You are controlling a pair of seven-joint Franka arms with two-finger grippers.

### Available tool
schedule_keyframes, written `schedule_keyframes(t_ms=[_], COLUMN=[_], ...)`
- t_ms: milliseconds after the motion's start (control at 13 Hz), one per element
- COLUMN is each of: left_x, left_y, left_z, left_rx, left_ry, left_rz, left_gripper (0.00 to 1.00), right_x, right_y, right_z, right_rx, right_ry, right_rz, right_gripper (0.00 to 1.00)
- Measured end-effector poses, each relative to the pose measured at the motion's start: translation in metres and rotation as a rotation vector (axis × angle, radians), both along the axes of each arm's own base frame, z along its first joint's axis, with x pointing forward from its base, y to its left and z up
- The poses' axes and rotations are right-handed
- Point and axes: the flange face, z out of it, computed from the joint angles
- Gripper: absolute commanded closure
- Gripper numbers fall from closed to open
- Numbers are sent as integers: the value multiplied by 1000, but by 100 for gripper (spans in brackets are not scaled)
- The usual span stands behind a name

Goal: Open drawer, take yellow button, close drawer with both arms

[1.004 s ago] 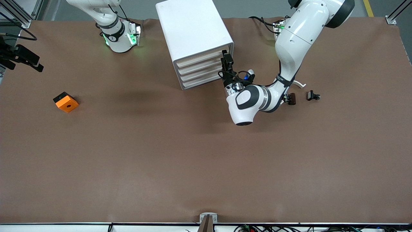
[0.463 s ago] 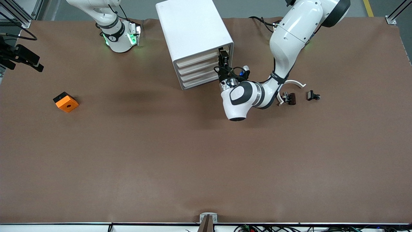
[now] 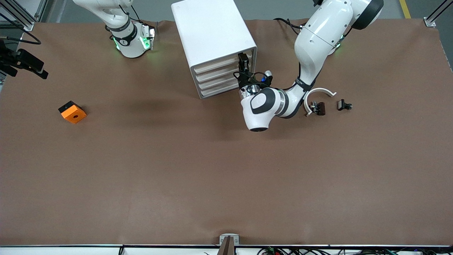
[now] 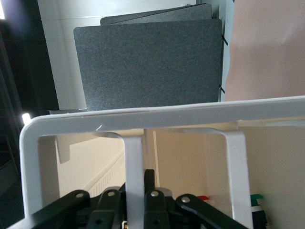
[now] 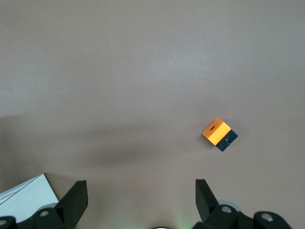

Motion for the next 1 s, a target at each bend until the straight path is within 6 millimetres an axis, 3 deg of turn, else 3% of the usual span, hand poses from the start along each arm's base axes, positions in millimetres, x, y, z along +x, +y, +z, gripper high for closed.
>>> schedule_keyframes(t_ms=[309,540,695,1004], left_x=[1,8,21,60], left_y=[0,6,18,50], left_z=[0,-1,0,4], left_rx=[3,9,17,23], left_ry=[-3,-8,-15,-42], left_rz=[4,20,50,135], left_gripper=[97,97,97,94], right_x=[0,22,35,39], right_y=[-1,-1,-1,-3], right_z=[1,-38,-54,-58], right_rx=[0,4,5,4], right_ry=[0,79,104,110], right_rz=[-2,1,3,-1], right_gripper=[0,0,0,0])
